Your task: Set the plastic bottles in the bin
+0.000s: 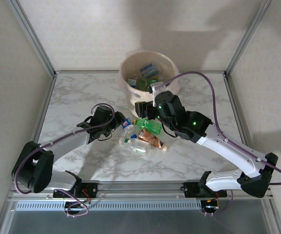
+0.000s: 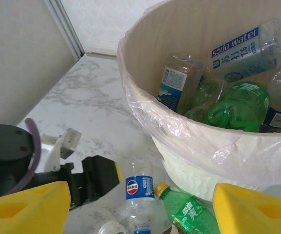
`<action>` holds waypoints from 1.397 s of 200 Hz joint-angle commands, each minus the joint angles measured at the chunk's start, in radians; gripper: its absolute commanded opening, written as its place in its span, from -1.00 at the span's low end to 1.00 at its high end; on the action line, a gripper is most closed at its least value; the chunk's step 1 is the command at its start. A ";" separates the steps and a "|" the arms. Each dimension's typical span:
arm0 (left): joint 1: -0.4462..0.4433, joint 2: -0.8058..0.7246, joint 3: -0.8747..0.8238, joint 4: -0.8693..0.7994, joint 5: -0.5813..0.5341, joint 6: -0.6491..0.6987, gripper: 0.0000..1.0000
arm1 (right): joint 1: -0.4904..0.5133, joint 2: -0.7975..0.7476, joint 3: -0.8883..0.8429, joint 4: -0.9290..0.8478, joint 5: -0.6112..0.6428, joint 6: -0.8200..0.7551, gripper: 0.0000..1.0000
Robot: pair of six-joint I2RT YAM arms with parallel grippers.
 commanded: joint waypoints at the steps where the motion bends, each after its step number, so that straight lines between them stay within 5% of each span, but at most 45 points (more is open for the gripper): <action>1: -0.031 0.054 0.072 -0.011 -0.046 0.075 0.72 | 0.012 -0.013 -0.009 0.025 -0.014 0.020 0.54; 173: -0.069 0.330 0.205 -0.045 -0.112 0.135 0.68 | 0.014 -0.031 -0.046 0.031 -0.002 0.045 0.51; 237: -0.064 0.382 0.219 -0.052 -0.123 0.132 0.29 | 0.013 -0.028 -0.063 0.009 0.012 0.049 0.49; 279: -0.064 0.387 0.230 -0.069 -0.134 0.127 0.21 | 0.014 -0.048 -0.078 0.000 0.023 0.060 0.49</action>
